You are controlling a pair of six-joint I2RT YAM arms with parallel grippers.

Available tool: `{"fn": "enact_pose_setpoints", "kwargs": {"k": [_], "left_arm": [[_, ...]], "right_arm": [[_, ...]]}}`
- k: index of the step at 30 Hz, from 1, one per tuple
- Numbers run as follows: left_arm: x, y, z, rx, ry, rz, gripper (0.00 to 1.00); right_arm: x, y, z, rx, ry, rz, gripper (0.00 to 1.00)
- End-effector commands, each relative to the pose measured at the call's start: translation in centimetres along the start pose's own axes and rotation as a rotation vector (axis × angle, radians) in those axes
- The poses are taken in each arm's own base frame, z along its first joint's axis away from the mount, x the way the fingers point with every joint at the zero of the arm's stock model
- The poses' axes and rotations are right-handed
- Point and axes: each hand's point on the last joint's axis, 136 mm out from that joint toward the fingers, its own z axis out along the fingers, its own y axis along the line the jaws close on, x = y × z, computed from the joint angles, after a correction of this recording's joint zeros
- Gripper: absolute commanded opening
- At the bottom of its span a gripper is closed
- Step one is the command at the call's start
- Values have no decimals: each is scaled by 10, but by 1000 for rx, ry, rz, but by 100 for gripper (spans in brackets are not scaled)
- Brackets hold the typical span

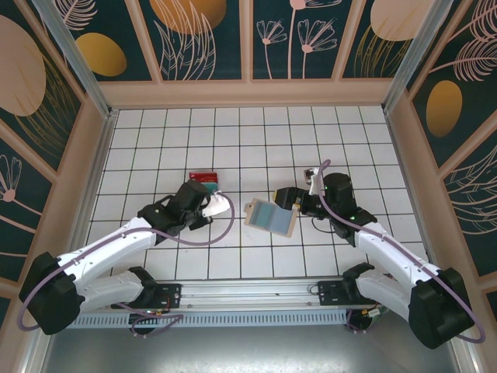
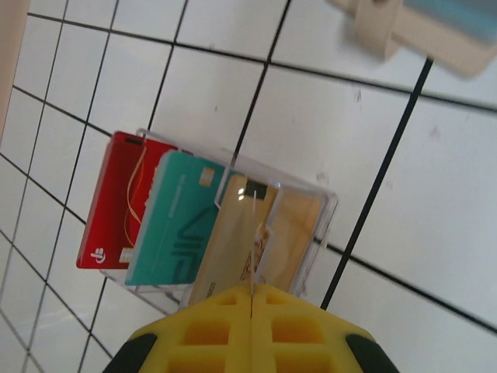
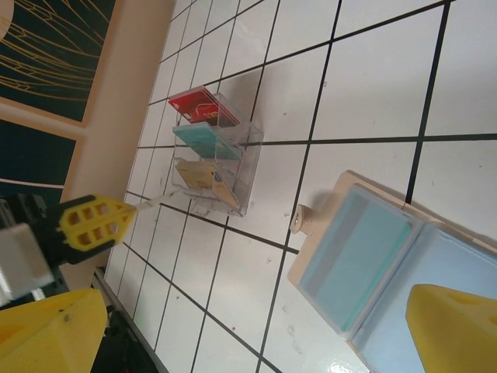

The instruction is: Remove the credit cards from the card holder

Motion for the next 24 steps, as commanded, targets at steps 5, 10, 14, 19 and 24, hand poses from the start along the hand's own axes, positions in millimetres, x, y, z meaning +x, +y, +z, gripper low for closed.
{"fn": "enact_pose_setpoints", "kwargs": {"k": [5,10,14,19,24], "left_arm": [[0,14,11,-97,0,136,0],[-2,14,17,-98,3,172,0],[0,12,22,-93,8,189,0],[3,6,27,-75,10,183,0],[8,-4,29,-41,9,160,0]], "right_arm": [[-2,7,-2,-11,-20,-11,99],[0,6,-1,-12,-13,-6,99],[1,6,-2,-14,-16,-4,99],[3,4,-1,-14,-13,3,99],[6,2,0,-11,-11,9,99]]}}
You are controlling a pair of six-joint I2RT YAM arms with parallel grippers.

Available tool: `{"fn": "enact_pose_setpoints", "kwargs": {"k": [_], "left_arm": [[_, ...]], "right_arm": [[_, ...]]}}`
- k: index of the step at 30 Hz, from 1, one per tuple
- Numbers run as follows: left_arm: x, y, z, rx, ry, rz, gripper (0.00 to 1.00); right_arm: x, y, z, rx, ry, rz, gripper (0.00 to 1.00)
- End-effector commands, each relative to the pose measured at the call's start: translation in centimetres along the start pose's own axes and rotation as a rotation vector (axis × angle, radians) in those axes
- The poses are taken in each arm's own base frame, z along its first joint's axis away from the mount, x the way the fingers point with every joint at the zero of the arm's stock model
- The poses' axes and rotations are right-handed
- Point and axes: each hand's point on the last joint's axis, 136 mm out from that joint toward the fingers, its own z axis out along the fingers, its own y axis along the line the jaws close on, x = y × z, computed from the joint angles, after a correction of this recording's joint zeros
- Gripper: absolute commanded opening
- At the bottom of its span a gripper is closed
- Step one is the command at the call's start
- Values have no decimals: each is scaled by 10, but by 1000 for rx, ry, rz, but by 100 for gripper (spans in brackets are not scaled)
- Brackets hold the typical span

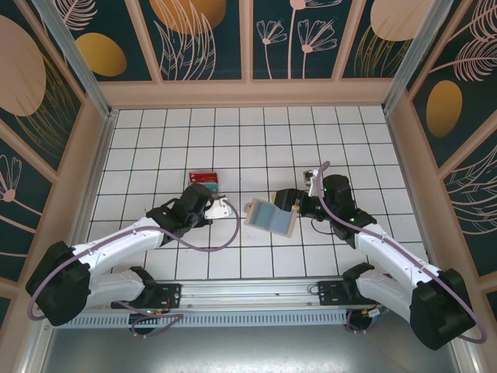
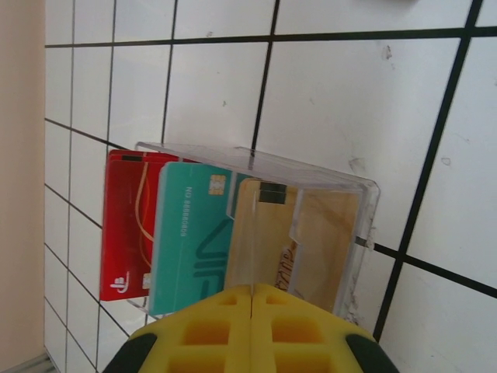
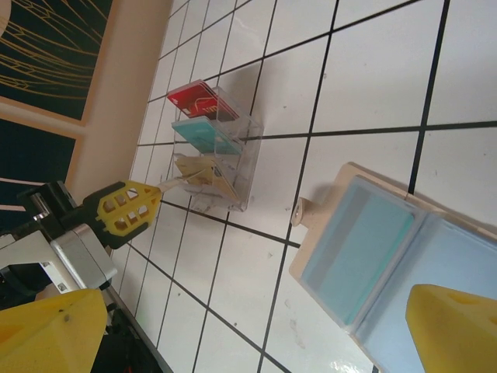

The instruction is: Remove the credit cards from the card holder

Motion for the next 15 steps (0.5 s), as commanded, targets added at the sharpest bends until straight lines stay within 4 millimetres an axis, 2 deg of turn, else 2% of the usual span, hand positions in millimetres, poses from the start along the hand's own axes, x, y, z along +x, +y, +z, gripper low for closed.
{"fn": "enact_pose_setpoints", "kwargs": {"k": [1,7,15], "left_arm": [[2,-9,4,32,-8,-19,0],[10,-16,7,34,9,-13,0],[11,-14,13,5,14,-12,0]], "right_arm": [[-1,3,-1,-15,-21,-7,99],[-1,2,0,-14,-21,-4,99],[0,1,0,-12,-21,1,99]]}}
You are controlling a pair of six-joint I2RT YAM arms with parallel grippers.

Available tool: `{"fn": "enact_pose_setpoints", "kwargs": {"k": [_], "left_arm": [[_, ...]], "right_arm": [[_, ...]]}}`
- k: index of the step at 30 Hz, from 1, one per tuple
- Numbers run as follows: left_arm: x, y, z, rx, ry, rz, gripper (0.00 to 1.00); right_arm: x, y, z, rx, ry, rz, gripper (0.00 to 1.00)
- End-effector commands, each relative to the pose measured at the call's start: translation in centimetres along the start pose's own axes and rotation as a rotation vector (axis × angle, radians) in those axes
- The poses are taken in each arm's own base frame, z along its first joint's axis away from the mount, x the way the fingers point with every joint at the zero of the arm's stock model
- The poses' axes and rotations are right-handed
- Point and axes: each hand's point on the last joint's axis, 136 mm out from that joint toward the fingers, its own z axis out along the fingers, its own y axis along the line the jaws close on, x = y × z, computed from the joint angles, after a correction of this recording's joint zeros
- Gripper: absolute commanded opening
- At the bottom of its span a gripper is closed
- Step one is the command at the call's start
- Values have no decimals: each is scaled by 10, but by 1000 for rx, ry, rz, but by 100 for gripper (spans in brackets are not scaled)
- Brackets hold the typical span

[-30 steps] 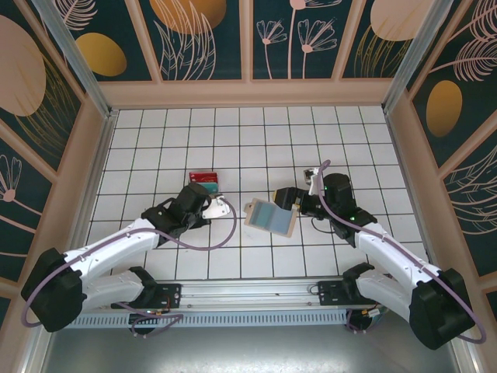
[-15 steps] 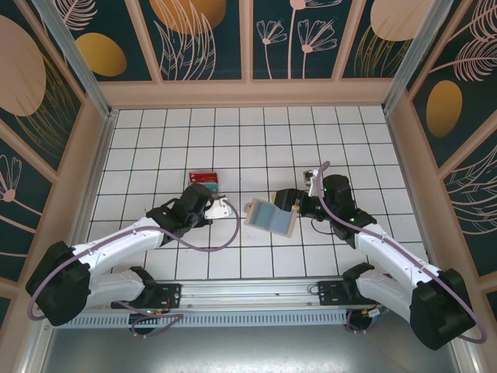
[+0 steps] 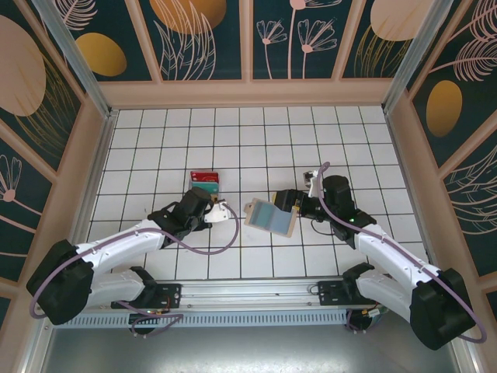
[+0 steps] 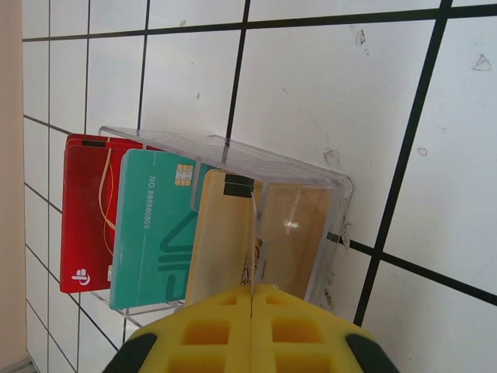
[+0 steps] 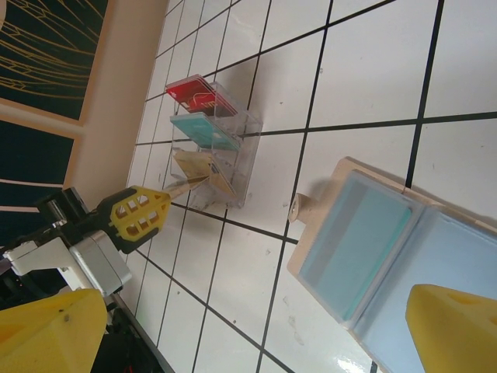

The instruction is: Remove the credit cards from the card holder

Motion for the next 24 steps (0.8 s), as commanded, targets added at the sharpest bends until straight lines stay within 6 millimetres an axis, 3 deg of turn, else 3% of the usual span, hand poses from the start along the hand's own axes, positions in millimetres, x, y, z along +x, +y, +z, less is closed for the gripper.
{"fn": "enact_pose_setpoints", "kwargs": {"k": [1,2,4,7,24], "left_arm": [[4,-1,6,-12,11,-10,0],[4,1,6,-17,10,-14,3],[1,7,5,-36,2,-34,27],[1,16,7,-66,6,-56,34],[13,45,9,-184,30,-120,44]], "right_arm": [[-1,2,-1,-14,-23,-5,99],[-1,2,-1,-15,-24,-4,99],[0,2,-1,-17,-22,-2,99],[1,1,-1,-17,-23,1,99],[4,3,0,-30,-20,4,99]]}}
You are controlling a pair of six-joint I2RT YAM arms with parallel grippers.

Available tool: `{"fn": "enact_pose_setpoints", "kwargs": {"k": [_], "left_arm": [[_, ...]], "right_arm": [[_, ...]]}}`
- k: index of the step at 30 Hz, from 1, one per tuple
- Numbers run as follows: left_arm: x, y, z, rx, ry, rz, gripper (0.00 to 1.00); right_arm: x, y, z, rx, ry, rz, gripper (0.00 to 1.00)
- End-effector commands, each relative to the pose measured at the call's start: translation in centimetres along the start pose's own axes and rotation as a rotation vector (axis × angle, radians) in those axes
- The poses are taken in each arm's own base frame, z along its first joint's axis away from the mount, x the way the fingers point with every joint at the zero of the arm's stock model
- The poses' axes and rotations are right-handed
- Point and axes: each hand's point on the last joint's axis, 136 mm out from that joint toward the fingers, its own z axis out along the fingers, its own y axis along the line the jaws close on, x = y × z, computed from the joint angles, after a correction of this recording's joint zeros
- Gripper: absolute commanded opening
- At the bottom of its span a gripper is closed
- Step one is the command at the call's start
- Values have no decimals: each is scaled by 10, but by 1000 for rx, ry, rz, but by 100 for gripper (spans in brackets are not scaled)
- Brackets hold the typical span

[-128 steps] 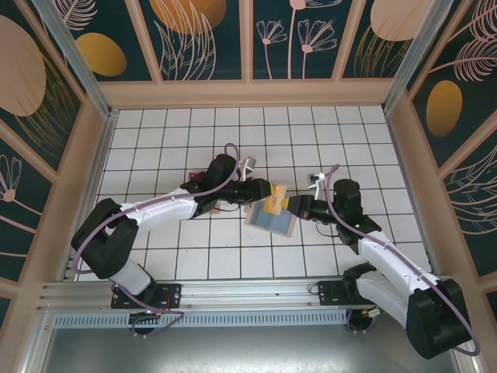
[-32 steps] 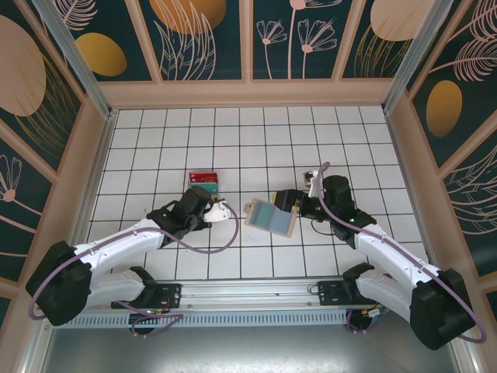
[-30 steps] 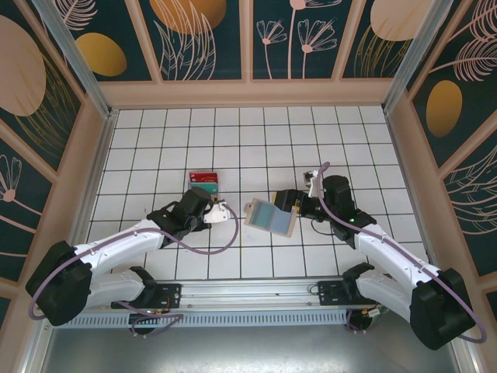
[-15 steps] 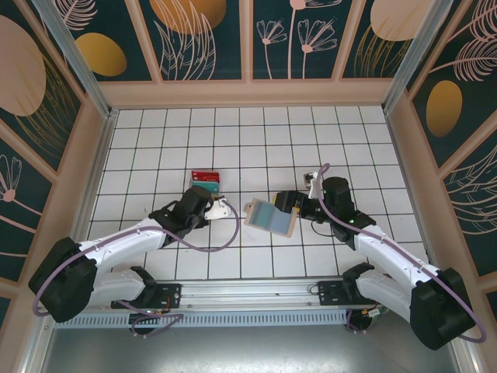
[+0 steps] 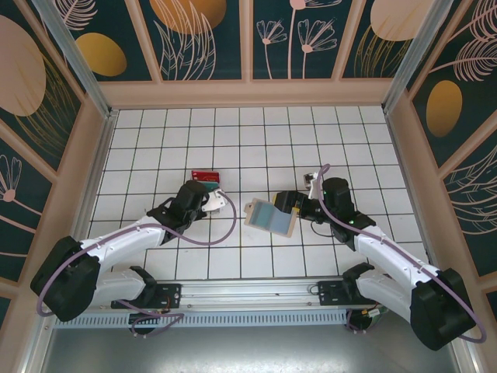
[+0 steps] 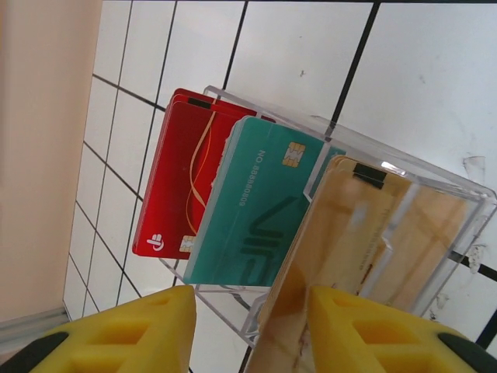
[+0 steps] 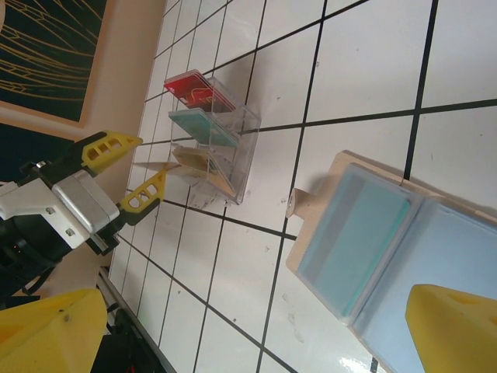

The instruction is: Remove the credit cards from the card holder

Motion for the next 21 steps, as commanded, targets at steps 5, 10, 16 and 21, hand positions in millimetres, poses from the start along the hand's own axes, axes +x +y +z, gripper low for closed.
{"fn": "enact_pose_setpoints", "kwargs": {"k": [5,10,16,21], "left_arm": [[1,4,2,-25,-2,-23,45],[3,1,3,-19,-2,-19,42],[-10,16,-3,-41,-32,-102,49],[-38,59,-13,-111,-76,-327,95]], "right_arm": [[0,5,-2,-25,-20,-13,99],[1,5,-3,-25,-24,-13,99],[1,4,-4,-19,-26,-11,99],[1,-5,-2,29,-27,5,99]]}}
